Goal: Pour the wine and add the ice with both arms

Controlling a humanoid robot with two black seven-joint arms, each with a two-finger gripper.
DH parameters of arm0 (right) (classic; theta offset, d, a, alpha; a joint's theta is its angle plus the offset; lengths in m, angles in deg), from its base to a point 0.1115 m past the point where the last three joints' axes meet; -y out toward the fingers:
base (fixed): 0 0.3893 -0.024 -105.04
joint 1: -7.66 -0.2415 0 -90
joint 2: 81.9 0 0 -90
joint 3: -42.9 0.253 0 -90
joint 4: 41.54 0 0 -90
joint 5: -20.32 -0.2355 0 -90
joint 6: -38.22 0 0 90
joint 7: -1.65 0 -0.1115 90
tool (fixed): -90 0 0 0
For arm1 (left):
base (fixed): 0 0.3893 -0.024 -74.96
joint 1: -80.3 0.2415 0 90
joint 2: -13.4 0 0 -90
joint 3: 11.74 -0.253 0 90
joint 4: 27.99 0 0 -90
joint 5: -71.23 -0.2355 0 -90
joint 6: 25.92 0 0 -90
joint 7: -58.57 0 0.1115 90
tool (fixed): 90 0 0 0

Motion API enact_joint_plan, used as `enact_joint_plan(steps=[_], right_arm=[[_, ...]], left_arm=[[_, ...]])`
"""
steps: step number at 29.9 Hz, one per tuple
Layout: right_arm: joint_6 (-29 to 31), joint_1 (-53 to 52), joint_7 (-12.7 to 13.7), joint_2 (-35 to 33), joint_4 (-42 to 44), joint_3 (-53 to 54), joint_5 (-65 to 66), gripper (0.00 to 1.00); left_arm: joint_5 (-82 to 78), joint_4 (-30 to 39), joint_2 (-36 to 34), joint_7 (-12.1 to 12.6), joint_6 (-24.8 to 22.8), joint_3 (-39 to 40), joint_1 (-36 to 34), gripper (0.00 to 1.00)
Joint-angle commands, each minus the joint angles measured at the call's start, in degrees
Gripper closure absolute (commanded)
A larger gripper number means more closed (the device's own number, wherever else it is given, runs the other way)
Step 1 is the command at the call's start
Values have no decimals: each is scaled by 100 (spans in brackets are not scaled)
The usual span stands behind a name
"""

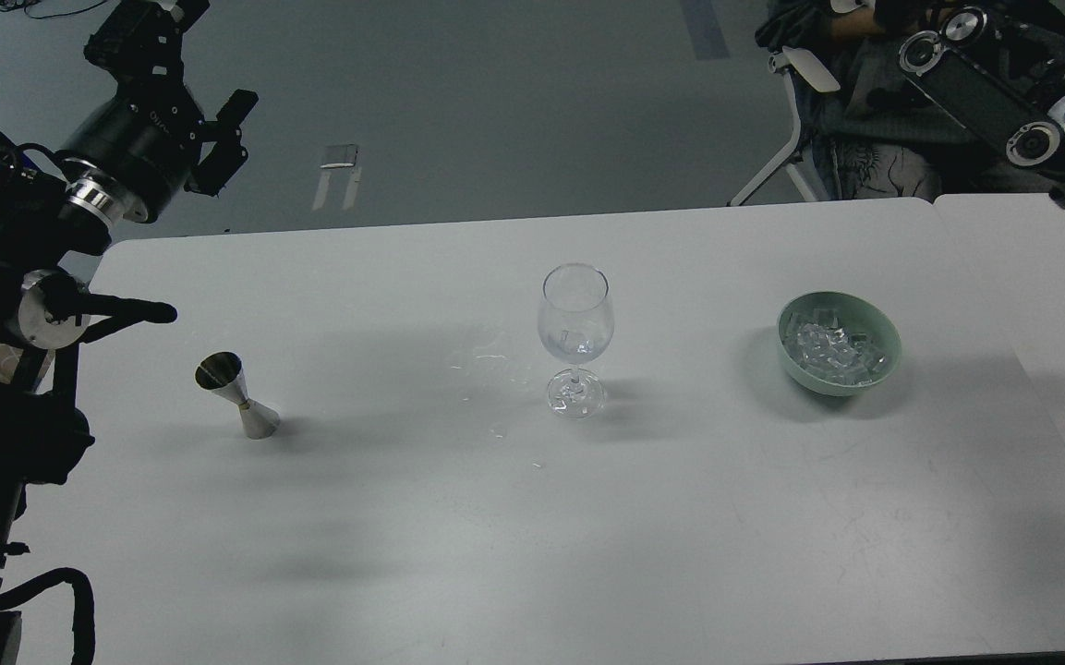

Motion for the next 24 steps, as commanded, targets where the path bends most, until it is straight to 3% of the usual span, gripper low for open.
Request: enact_joint_plan(steps=[1,3,6,8,12,13,15,19,22,24], right_arm=[[-10,105,0,242,434,400,-682,0],[-18,219,-18,364,523,549,-1218,0],[-27,386,-79,549,576,647,-1783,3],[-18,518,-79,716,593,717,-2117,4],[8,887,-106,1041,567,1067,-2732,4],[8,888,-106,1042,567,1069,-2733,4],[78,1071,-114,1191,541,1253,-2795,2],[166,1143,-141,1218,506,1385,-2804,0],[473,1248,-141,1218,514,1499,-2821,0],[1024,1379,-193,1209,523,1744,-2830,0]], left_arm=[[18,-417,350,60,12,-8,-208,2],[1,-759,421,96,-58,-52,-252,2],[-9,-1200,430,-79,3,-412,-480,2],[-17,-1665,448,-386,82,-623,-700,2],[9,-2159,544,-1554,205,-939,-964,2],[9,-2159,544,-1556,205,-940,-964,2],[79,-2142,693,-2003,668,-966,-973,2],[185,-2159,667,-2277,768,-1010,-947,2],[98,-2606,650,-2418,417,-1256,-1043,2],[89,-2861,615,-2549,-56,-1816,-1271,2]])
